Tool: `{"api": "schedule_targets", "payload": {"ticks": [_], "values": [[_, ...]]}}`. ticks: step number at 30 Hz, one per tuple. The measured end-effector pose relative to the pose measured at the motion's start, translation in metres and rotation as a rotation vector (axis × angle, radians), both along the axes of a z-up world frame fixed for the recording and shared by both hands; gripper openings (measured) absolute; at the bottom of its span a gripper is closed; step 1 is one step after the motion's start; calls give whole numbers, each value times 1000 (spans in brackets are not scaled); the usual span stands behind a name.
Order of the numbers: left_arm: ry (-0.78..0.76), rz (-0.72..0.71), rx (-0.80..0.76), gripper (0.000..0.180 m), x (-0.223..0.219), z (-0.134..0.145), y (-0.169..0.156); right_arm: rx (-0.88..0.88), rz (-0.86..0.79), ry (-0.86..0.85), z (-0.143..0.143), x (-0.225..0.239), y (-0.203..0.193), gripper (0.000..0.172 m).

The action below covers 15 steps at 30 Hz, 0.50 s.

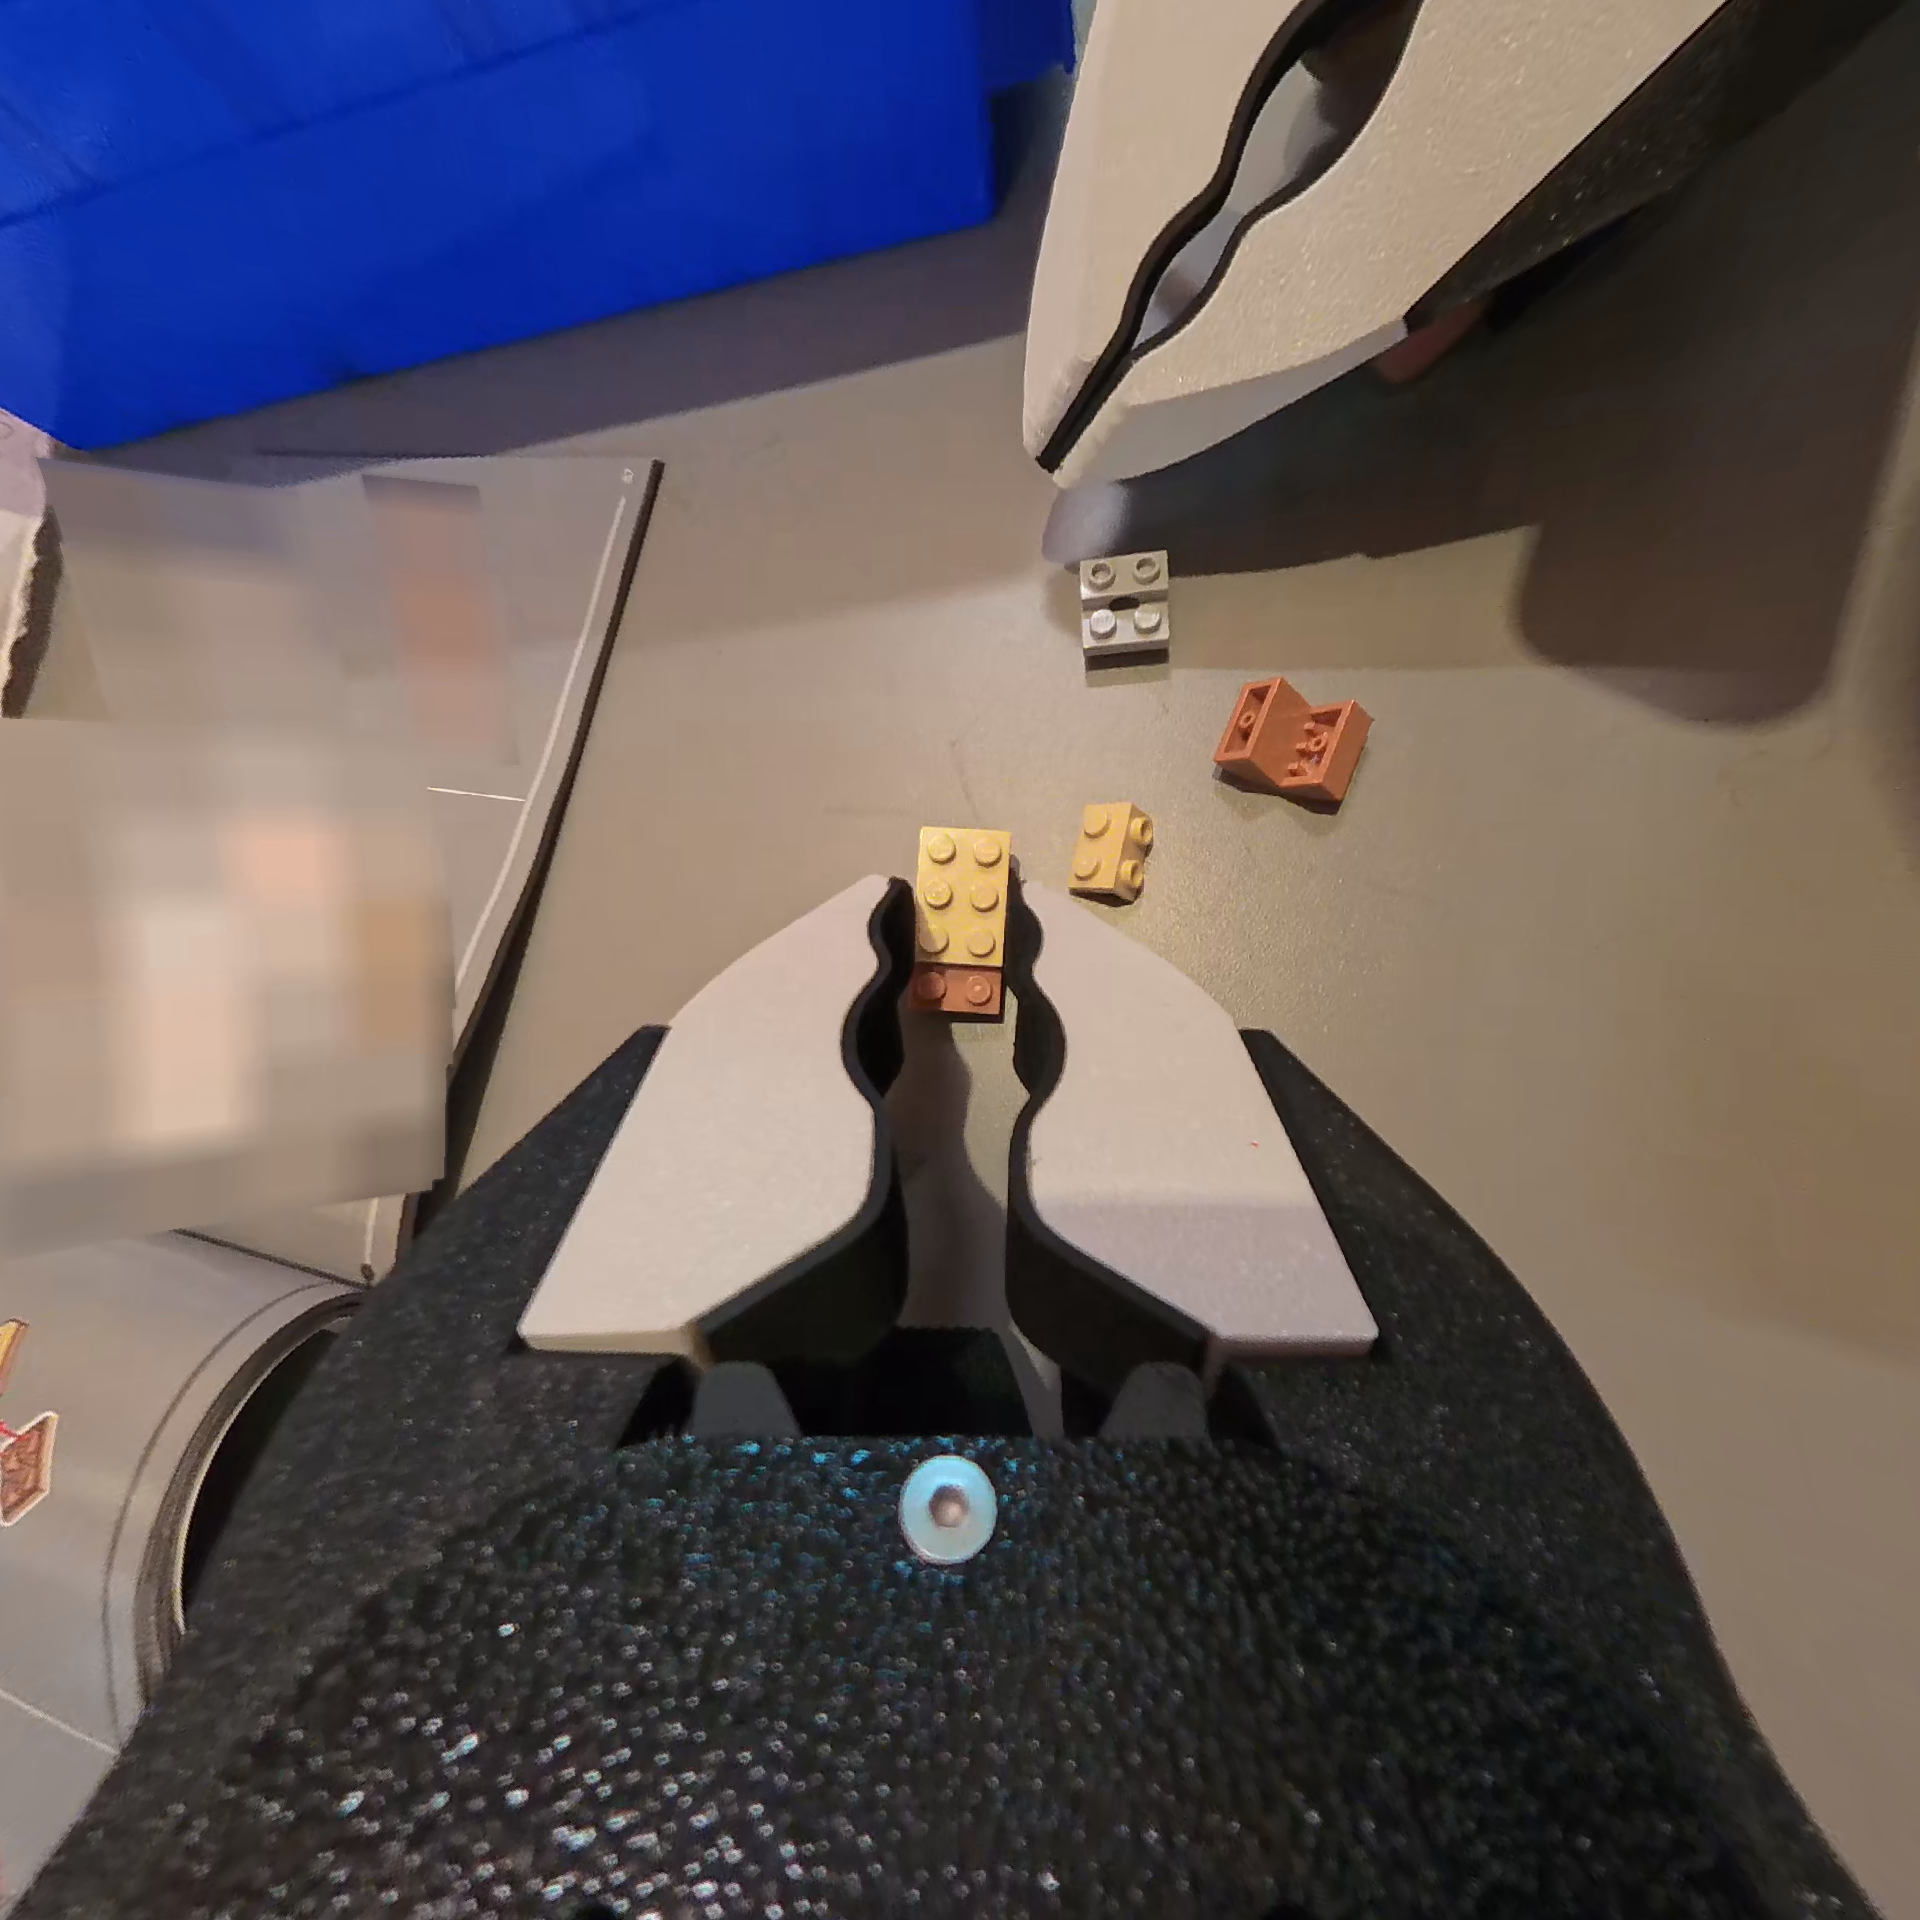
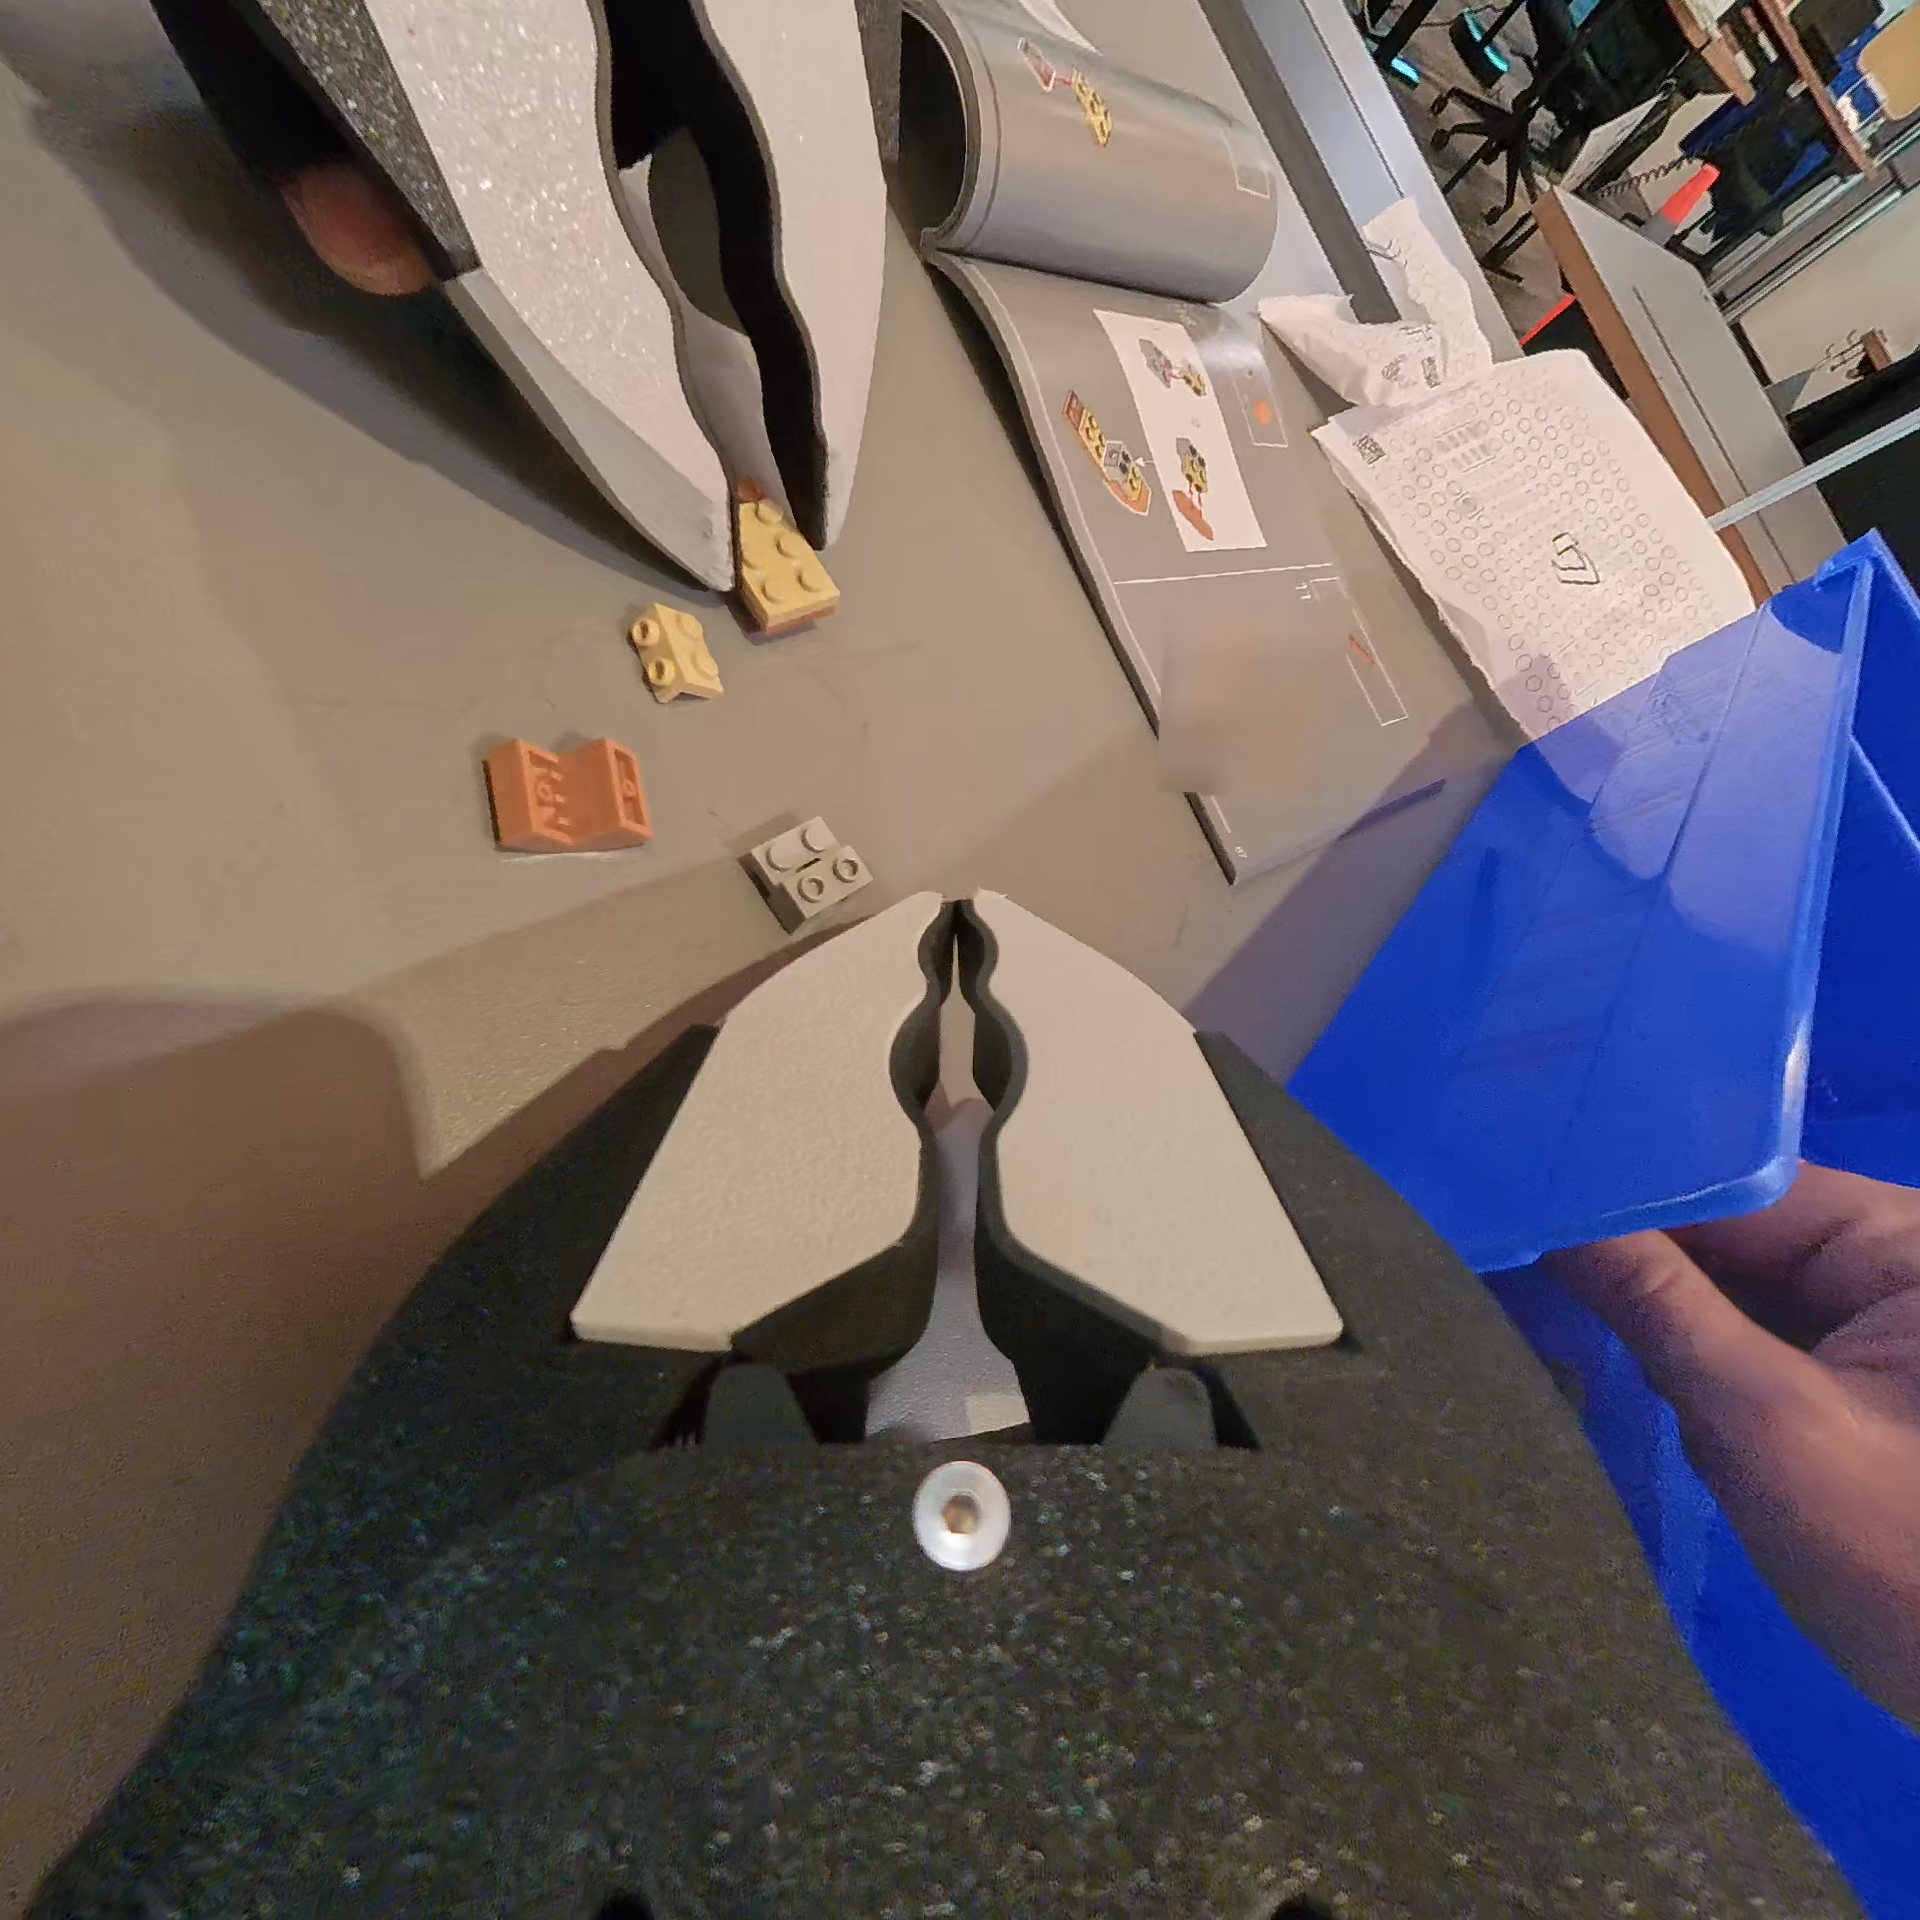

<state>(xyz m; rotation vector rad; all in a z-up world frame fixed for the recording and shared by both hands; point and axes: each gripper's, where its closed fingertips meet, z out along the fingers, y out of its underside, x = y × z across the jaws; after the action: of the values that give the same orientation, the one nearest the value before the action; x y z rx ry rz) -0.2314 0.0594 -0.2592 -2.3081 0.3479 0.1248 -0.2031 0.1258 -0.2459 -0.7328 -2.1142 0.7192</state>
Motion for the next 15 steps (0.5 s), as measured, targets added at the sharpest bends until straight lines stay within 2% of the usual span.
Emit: {"api": "schedule_targets", "payload": {"ticks": [15], "values": [[22,-9,11,16,1,1,2,11,10,0,-1,1,-1,0]]}}
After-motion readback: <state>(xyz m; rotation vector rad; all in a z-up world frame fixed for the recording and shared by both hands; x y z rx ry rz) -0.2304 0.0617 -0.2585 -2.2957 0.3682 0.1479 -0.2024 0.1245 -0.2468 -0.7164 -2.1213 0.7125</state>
